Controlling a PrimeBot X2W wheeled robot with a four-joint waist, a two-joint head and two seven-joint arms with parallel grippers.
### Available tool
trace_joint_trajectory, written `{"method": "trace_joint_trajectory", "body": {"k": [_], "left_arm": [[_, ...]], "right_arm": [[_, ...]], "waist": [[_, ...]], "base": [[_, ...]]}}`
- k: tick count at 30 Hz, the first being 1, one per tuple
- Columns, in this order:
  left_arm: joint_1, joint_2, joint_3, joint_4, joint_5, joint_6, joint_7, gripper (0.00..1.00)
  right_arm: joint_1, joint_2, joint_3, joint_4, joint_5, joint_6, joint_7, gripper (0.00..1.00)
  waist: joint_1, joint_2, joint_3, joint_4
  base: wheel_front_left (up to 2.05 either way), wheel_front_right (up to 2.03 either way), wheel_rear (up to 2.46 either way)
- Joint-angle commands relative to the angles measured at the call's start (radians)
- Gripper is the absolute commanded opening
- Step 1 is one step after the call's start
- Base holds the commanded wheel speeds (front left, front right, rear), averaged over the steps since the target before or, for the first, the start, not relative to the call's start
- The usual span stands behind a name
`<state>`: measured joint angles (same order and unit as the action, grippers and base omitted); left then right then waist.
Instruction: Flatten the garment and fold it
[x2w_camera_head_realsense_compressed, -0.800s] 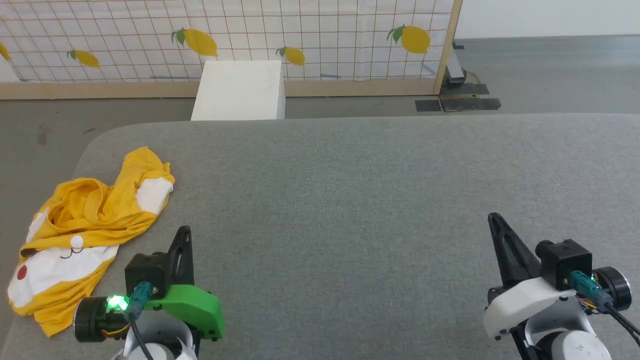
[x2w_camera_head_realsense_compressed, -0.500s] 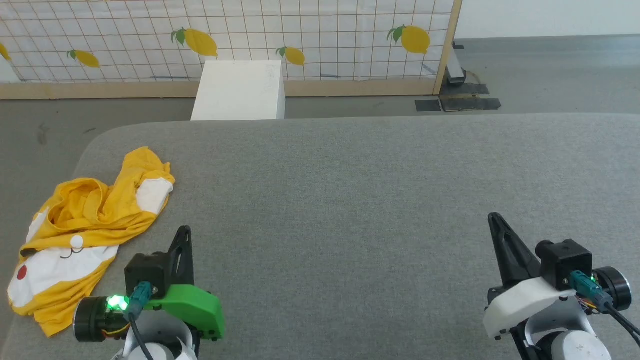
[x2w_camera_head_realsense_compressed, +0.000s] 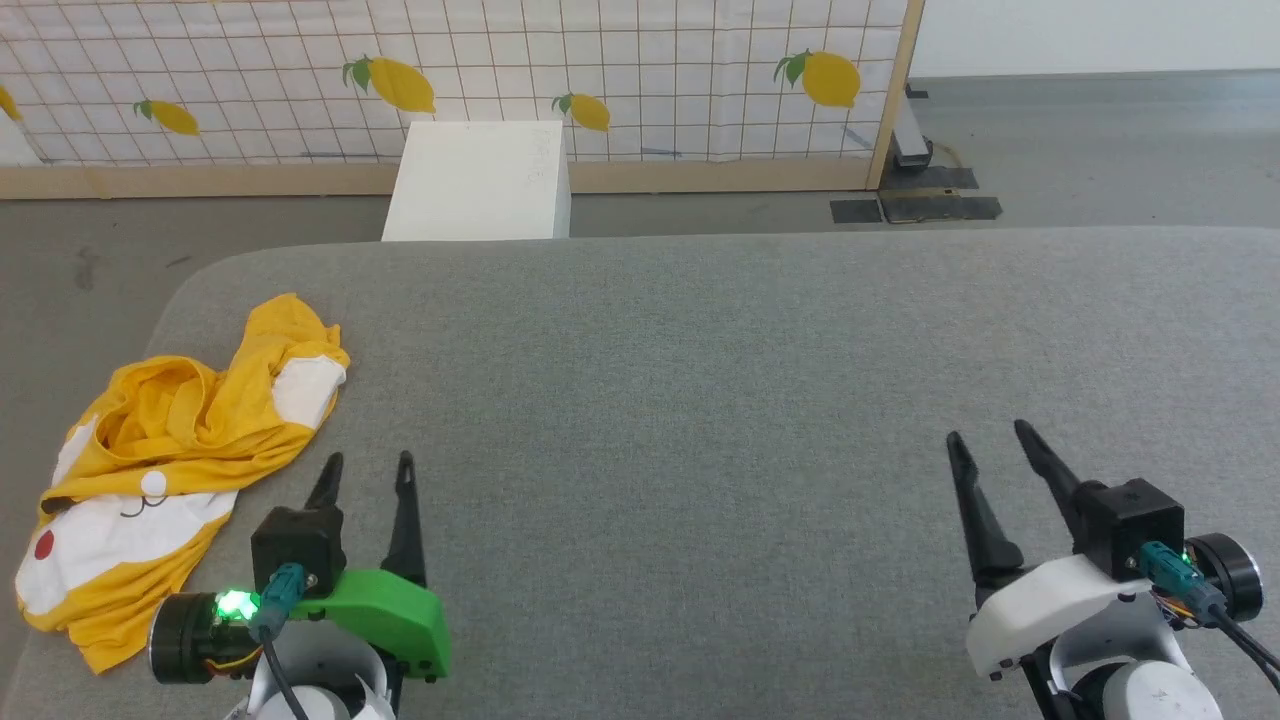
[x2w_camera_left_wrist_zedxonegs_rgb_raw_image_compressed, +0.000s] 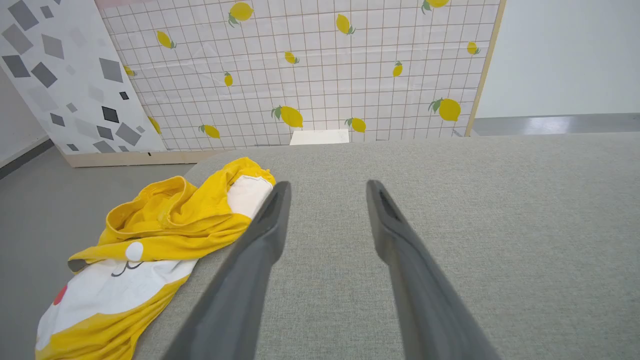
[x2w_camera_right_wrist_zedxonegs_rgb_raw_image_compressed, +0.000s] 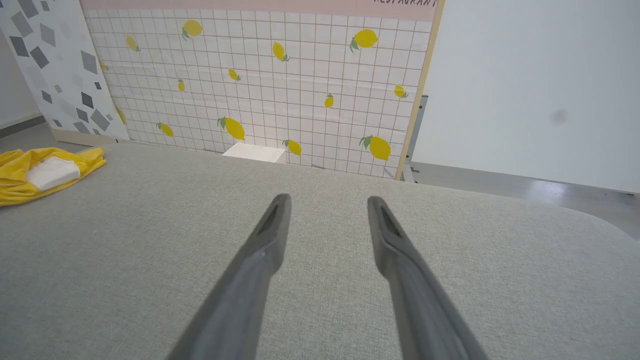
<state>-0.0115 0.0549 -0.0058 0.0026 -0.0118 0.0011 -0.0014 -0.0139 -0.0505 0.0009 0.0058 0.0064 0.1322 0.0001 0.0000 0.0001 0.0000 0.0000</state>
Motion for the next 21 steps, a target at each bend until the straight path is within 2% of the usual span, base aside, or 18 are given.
{"method": "trace_joint_trajectory", "body": {"k": [1, 10, 21], "left_arm": [[0.000, 0.000, -0.001, 0.001, -0.001, 0.001, -0.001, 1.00], [-0.010, 0.000, -0.020, 0.022, -0.014, 0.012, -0.017, 1.00], [-0.023, 0.005, -0.037, 0.048, -0.032, 0.028, -0.040, 1.00]], "right_arm": [[0.000, 0.000, 0.000, 0.000, 0.001, 0.000, -0.001, 1.00], [0.000, 0.000, -0.005, 0.008, 0.006, 0.000, -0.010, 1.00], [0.002, 0.000, -0.008, 0.015, 0.014, 0.000, -0.024, 1.00]], "waist": [[0.0000, -0.0001, 0.000, 0.000], [0.0000, -0.0001, -0.002, 0.011], [0.0000, -0.0001, -0.005, 0.068]], "base": [[0.00, 0.00, 0.00], [0.00, 0.00, 0.00], [0.00, 0.00, 0.00]]}}
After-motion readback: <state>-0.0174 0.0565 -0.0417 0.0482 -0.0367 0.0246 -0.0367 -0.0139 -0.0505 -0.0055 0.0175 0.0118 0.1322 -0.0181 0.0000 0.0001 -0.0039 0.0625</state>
